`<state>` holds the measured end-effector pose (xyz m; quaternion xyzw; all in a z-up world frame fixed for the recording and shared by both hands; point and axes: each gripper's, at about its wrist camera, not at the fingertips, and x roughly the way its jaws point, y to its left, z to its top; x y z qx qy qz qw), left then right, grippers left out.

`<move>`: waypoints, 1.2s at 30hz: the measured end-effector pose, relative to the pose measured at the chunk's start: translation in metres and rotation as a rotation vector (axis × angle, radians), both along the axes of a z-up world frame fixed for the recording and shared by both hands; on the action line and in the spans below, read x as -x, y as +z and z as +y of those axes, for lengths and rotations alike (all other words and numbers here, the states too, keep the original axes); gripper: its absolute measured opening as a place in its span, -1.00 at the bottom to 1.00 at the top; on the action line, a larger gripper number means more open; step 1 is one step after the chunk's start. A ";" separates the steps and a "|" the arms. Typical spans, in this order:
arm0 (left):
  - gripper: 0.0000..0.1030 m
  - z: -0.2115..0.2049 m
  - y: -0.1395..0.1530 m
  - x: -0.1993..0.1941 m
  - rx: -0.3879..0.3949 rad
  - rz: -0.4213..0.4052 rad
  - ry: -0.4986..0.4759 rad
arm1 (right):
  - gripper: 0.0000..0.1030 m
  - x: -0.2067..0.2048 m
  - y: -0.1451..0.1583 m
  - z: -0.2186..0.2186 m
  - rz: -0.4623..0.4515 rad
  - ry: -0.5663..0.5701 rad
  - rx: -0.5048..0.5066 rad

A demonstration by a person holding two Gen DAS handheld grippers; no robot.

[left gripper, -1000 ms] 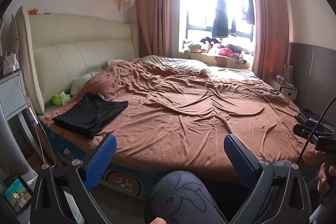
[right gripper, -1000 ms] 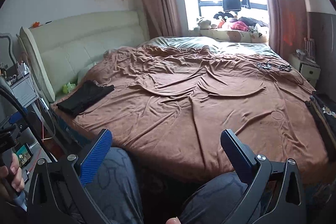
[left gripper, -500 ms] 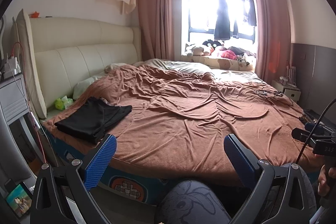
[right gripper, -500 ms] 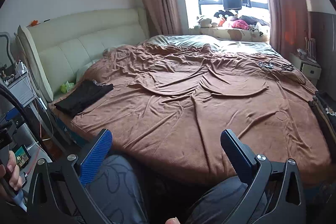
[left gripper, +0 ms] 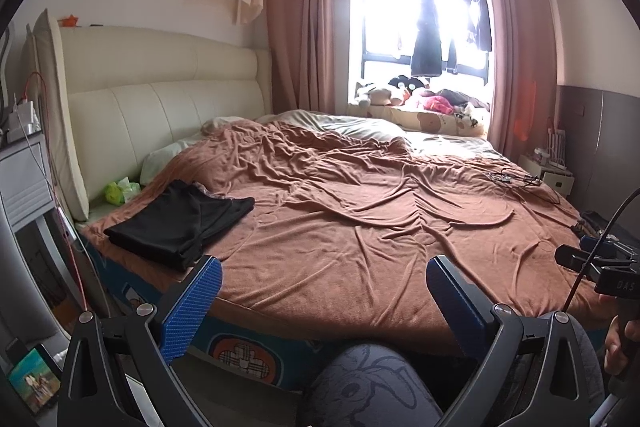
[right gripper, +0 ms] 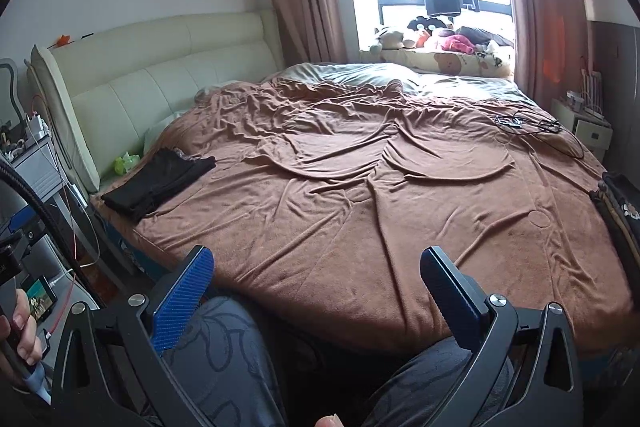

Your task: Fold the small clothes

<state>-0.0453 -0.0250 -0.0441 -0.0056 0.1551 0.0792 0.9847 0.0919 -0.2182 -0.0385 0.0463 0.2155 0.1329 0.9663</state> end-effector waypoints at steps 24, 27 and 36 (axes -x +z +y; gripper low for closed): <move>0.99 0.001 -0.001 0.001 -0.002 -0.006 0.007 | 1.00 -0.003 -0.002 0.000 0.004 0.004 -0.002; 0.99 0.002 -0.001 0.001 -0.001 -0.007 0.005 | 1.00 -0.003 -0.002 0.000 0.004 0.004 -0.002; 0.99 0.002 -0.001 0.001 -0.001 -0.007 0.006 | 1.00 -0.003 -0.001 0.001 0.003 0.000 -0.005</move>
